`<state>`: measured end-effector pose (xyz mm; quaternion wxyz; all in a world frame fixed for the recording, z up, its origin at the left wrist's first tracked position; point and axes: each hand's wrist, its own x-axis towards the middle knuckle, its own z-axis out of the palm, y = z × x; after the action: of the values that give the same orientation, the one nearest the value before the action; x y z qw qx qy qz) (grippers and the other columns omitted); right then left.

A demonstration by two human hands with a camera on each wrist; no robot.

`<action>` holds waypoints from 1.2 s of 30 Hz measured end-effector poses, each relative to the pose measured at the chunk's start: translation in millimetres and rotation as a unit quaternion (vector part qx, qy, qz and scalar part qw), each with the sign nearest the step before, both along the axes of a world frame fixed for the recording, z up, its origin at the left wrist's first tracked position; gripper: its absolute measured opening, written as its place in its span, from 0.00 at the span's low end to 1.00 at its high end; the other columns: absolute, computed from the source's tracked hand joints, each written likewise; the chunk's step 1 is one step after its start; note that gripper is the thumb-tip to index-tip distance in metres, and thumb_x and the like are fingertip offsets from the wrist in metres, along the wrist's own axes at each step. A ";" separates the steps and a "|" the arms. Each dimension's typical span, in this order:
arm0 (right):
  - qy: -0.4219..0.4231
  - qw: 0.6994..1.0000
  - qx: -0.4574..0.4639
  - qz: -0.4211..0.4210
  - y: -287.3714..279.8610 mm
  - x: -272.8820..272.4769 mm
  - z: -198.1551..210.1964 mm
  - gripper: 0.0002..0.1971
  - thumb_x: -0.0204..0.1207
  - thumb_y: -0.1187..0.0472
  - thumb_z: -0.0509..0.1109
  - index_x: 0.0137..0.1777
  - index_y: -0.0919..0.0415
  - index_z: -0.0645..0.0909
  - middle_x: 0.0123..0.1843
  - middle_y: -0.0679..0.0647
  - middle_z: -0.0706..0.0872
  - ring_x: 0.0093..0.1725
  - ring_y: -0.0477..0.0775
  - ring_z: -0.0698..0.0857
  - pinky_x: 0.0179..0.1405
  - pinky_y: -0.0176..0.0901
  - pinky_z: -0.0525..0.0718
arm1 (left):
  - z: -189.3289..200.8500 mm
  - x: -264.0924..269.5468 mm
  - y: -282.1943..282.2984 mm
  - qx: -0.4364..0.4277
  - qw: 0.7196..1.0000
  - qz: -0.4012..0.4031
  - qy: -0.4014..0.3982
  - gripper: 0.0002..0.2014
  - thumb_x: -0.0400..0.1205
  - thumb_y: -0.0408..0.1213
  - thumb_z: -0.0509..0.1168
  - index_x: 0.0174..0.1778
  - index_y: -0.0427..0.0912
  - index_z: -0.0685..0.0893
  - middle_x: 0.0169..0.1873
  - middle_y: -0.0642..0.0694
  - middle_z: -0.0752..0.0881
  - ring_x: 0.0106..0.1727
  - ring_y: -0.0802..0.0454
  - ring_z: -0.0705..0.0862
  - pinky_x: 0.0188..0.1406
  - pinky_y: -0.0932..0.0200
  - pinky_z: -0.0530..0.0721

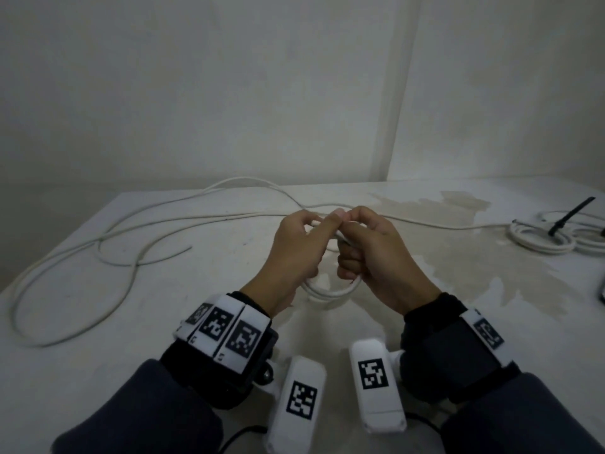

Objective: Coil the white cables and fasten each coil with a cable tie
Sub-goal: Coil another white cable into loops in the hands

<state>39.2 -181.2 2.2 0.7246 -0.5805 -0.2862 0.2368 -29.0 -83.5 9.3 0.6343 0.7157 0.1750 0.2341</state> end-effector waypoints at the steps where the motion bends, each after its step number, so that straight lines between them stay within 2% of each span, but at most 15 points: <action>1: 0.003 1.000 0.001 0.005 0.5 0.1 0.1 0.11 0.83 0.65 0.61 0.38 0.57 0.69 0.23 0.51 0.61 0.20 0.47 0.60 0.19 0.37 0.65 | 1.0 -0.3 0.0 -0.011 1.000 -0.001 0.000 0.14 0.81 0.48 0.67 0.35 0.45 0.77 0.19 0.52 0.69 0.18 0.59 0.65 0.15 0.68 0.62; 7: 0.002 0.999 -0.023 0.023 -1.9 2.1 1.3 0.09 0.84 0.66 0.58 0.42 0.58 0.68 0.22 0.51 0.64 0.19 0.47 0.61 0.22 0.39 0.67 | 6.0 -2.4 1.6 -0.061 0.998 -0.031 -0.003 0.17 0.83 0.42 0.66 0.28 0.47 0.71 0.16 0.55 0.65 0.16 0.60 0.61 0.13 0.69 0.59; 11: 0.045 0.996 0.001 0.081 -7.6 5.3 6.2 0.06 0.81 0.70 0.58 0.45 0.60 0.72 0.23 0.54 0.73 0.19 0.48 0.70 0.29 0.44 0.70 | 6.2 -2.2 8.1 -0.077 0.996 -0.041 -0.011 0.18 0.83 0.37 0.65 0.29 0.45 0.67 0.15 0.55 0.64 0.15 0.60 0.59 0.11 0.70 0.58; 12: 0.013 0.997 -0.017 0.077 -9.4 6.8 6.2 0.08 0.78 0.73 0.62 0.47 0.59 0.75 0.26 0.55 0.77 0.21 0.49 0.73 0.31 0.45 0.72 | 6.4 -2.6 9.6 -0.071 0.997 -0.039 -0.014 0.18 0.83 0.37 0.65 0.29 0.44 0.68 0.15 0.54 0.64 0.15 0.60 0.59 0.12 0.70 0.58; 14: -0.153 0.982 -0.113 0.016 -11.8 12.9 1.5 0.13 0.72 0.70 0.72 0.49 0.52 0.78 0.38 0.56 0.84 0.32 0.51 0.80 0.37 0.46 0.77 | 6.2 -2.9 12.7 -0.031 0.999 -0.026 -0.019 0.16 0.83 0.36 0.66 0.30 0.43 0.69 0.15 0.53 0.64 0.15 0.58 0.59 0.14 0.70 0.58; 16: -0.320 0.920 -0.214 -0.077 -12.0 17.3 -2.5 0.17 0.62 0.52 0.82 0.47 0.38 0.80 0.50 0.54 0.82 0.47 0.51 0.80 0.48 0.43 0.75 | 5.7 -2.3 16.2 0.022 0.999 -0.012 -0.022 0.15 0.82 0.39 0.67 0.32 0.41 0.71 0.17 0.51 0.64 0.16 0.56 0.60 0.16 0.68 0.58; 18: -0.382 0.878 -0.240 -0.158 -13.8 18.4 -2.0 0.19 0.54 0.42 0.82 0.43 0.31 0.79 0.55 0.51 0.73 0.58 0.51 0.72 0.58 0.43 0.69 | 4.8 -1.9 19.2 0.057 0.998 -0.001 -0.032 0.16 0.81 0.41 0.68 0.31 0.42 0.73 0.17 0.52 0.66 0.19 0.55 0.61 0.18 0.66 0.60; 20: -0.420 0.871 -0.180 -0.180 -15.9 19.0 -0.7 0.18 0.55 0.50 0.86 0.41 0.39 0.81 0.54 0.48 0.74 0.58 0.48 0.74 0.58 0.42 0.69 | 4.5 -1.4 20.6 0.098 0.994 0.010 -0.041 0.16 0.80 0.43 0.69 0.29 0.43 0.75 0.14 0.57 0.69 0.18 0.59 0.66 0.20 0.63 0.63; 22: -0.435 0.880 -0.127 -0.144 -15.8 20.7 -1.4 0.15 0.60 0.59 0.85 0.36 0.46 0.80 0.43 0.45 0.83 0.47 0.44 0.83 0.49 0.39 0.76 | 6.3 -1.9 17.9 0.134 0.989 0.026 -0.058 0.14 0.80 0.43 0.70 0.29 0.43 0.78 0.15 0.59 0.73 0.18 0.63 0.70 0.21 0.68 0.67; 23: -0.418 0.894 -0.113 -0.113 -14.8 20.7 -2.0 0.15 0.64 0.63 0.83 0.34 0.49 0.78 0.37 0.43 0.85 0.40 0.42 0.85 0.44 0.39 0.78 | 7.8 -2.0 16.0 0.145 0.986 0.035 -0.074 0.13 0.79 0.42 0.70 0.31 0.41 0.80 0.18 0.59 0.76 0.19 0.64 0.72 0.22 0.71 0.69; 25: -0.335 0.937 -0.089 -0.042 -13.2 18.0 -0.8 0.12 0.71 0.69 0.77 0.35 0.55 0.78 0.32 0.51 0.89 0.36 0.49 0.90 0.41 0.46 0.84 | 10.9 -2.3 11.7 0.158 0.980 0.053 -0.111 0.12 0.79 0.40 0.70 0.33 0.37 0.81 0.25 0.53 0.81 0.23 0.64 0.75 0.26 0.74 0.72; 28: -0.208 0.976 -0.031 0.049 -15.5 7.6 8.3 0.07 0.76 0.74 0.69 0.40 0.63 0.79 0.29 0.61 0.89 0.35 0.60 0.91 0.42 0.49 0.87 | 14.9 -3.7 7.9 0.136 0.975 0.081 -0.158 0.14 0.79 0.36 0.70 0.28 0.41 0.77 0.19 0.58 0.77 0.22 0.64 0.75 0.25 0.74 0.71; 30: -0.159 0.983 0.004 0.093 -16.6 0.9 13.9 0.04 0.76 0.69 0.70 0.41 0.63 0.82 0.26 0.60 0.87 0.33 0.60 0.91 0.38 0.47 0.87 | 15.6 -4.7 6.9 0.109 0.975 0.088 -0.171 0.16 0.80 0.34 0.68 0.27 0.41 0.74 0.15 0.58 0.74 0.18 0.64 0.72 0.22 0.73 0.69; 32: -0.100 0.985 0.032 0.138 -15.3 -3.6 15.4 0.08 0.77 0.62 0.70 0.37 0.58 0.86 0.23 0.56 0.83 0.29 0.56 0.89 0.35 0.43 0.86 | 16.6 -5.2 4.2 0.078 0.977 0.089 -0.178 0.15 0.81 0.32 0.66 0.27 0.40 0.74 0.13 0.57 0.73 0.16 0.63 0.70 0.19 0.71 0.68; 36: 0.019 0.973 0.081 0.215 -8.2 -9.6 11.7 0.14 0.80 0.56 0.62 0.39 0.63 0.82 0.18 0.51 0.75 0.24 0.50 0.82 0.41 0.42 0.86 | 13.4 -4.1 3.4 0.047 0.975 0.111 -0.188 0.14 0.82 0.31 0.62 0.28 0.38 0.74 0.15 0.56 0.72 0.18 0.61 0.69 0.20 0.67 0.69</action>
<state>29.6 -189.4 13.9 0.7066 -0.4397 -0.4087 0.3745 -33.2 -80.1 22.6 0.5916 0.6639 0.1200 0.4415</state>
